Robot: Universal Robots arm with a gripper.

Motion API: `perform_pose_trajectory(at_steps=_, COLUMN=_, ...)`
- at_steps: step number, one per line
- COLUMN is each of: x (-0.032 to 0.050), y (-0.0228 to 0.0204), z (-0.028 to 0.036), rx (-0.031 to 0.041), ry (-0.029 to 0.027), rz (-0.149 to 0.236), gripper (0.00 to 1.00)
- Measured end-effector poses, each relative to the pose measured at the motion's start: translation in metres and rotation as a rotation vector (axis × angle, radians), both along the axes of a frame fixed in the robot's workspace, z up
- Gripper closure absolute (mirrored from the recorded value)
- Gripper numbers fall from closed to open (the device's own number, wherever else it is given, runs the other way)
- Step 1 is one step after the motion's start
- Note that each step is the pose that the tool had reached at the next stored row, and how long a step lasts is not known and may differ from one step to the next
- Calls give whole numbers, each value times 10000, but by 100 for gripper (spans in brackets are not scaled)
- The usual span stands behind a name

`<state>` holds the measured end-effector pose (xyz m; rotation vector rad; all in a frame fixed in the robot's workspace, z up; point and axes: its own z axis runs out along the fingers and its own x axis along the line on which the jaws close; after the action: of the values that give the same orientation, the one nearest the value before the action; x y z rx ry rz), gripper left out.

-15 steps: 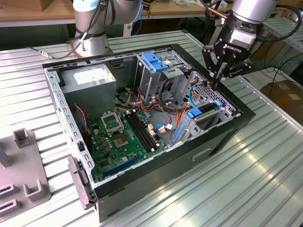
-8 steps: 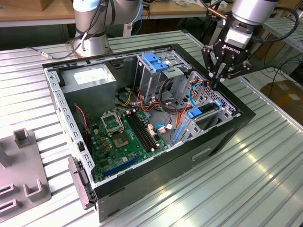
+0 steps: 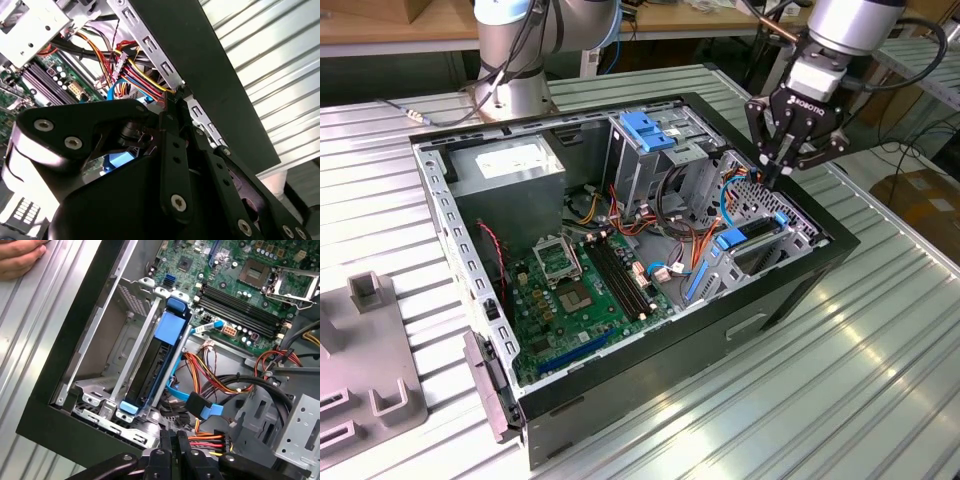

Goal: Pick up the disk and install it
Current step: 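Insert the first disk wire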

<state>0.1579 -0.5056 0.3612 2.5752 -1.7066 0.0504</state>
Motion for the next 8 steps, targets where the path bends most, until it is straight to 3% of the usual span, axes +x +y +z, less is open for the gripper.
perform_pose_trajectory(at_steps=4, x=-12, y=-2, z=-9, rx=-18, ry=0, rz=-224, gripper=83)
perform_pose_trajectory(at_steps=8, x=-97, y=-6, z=-10, rx=-19, ry=0, rz=-246, gripper=83)
